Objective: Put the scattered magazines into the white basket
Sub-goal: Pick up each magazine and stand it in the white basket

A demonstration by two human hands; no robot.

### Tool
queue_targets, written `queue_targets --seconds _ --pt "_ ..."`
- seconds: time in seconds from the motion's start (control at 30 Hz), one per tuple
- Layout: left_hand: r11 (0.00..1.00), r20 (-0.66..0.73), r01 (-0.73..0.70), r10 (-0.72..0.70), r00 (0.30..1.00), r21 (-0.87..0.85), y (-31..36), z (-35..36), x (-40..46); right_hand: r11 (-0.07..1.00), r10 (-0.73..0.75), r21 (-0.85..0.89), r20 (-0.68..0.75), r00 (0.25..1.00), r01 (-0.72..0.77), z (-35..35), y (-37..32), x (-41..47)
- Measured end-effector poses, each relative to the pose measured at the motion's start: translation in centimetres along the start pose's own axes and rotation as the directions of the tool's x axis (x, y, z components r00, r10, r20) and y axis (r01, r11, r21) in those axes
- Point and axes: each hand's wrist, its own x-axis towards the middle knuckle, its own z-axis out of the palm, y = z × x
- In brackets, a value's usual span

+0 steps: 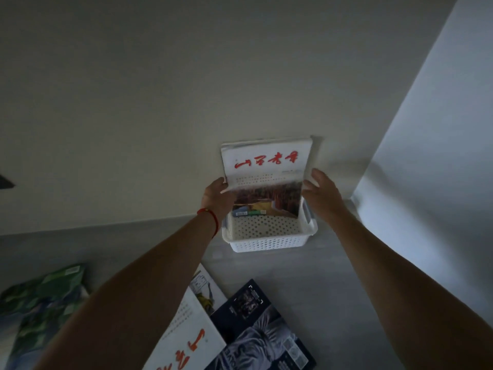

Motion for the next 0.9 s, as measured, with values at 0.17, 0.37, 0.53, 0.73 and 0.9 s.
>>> queue_targets --seconds 0.17,0.37,0.53,0.73,0.9 --pt "0.989 -0.044 -0.042 0.049 0.998 0.139 -2.0 -3.4 -3.0 0.985 -0.086 -0.154 -0.041 0.995 0.079 2.0 0.4 -4.9" --pt "0.827 0.074 -0.162 0.146 0.987 0.539 -10.4 -11.8 -12.1 0.959 -0.161 -0.227 0.059 0.985 0.170 10.8 2.2 -17.7" --pt "0.757 0.193 -0.173 0.064 0.979 0.631 -17.5 -17.3 -18.2 0.836 0.038 -0.543 0.210 0.977 0.084 19.8 5.0 -27.5" --pt "0.534 0.509 -0.407 -0.051 0.859 0.741 -21.7 -20.6 -20.3 0.756 0.094 -0.654 0.071 0.993 -0.025 24.2 4.9 -31.4" --pt "0.578 0.459 -0.401 0.050 0.887 0.711 -19.0 -19.8 -19.7 0.905 0.065 -0.424 0.040 0.997 -0.042 24.1 2.4 -31.2"
